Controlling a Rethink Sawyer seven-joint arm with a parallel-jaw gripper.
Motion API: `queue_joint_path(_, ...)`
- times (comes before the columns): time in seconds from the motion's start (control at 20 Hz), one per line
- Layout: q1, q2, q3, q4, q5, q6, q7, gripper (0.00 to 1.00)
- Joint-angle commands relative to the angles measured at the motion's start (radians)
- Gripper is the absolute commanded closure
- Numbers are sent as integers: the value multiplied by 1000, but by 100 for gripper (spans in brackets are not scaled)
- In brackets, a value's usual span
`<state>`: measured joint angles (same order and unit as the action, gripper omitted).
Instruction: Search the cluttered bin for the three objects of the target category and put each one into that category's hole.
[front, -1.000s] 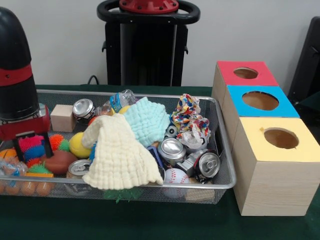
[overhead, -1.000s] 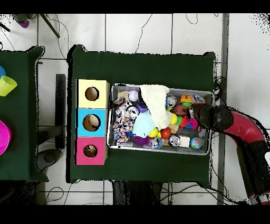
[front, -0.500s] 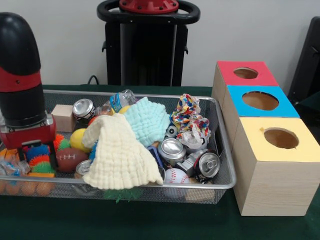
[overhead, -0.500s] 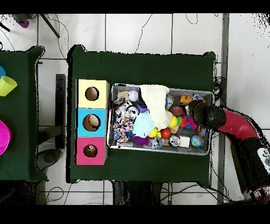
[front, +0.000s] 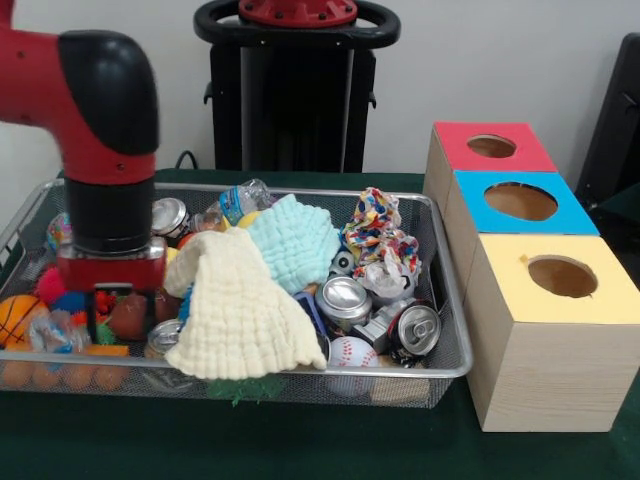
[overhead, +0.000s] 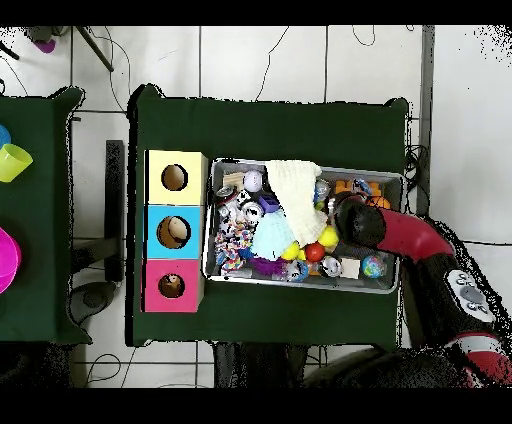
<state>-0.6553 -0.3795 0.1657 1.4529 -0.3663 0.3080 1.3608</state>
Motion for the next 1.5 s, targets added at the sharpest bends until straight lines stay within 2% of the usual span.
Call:
queue_joint_path(0.05, 229, 10, -312, 279, 287, -21, 764, 0)
queue_joint_path(0.3, 287, 11, -380, 296, 356, 66, 783, 0)
queue_joint_path(0.5, 304, 2, -386, 295, 349, 80, 783, 0)
queue_joint_path(1.05, 255, 43, -332, 235, 298, 67, 719, 0)
queue_joint_path(1.25, 235, 51, -314, 211, 270, 57, 672, 0)
queue_joint_path(1.5, 201, 71, -281, 166, 241, 93, 598, 0)
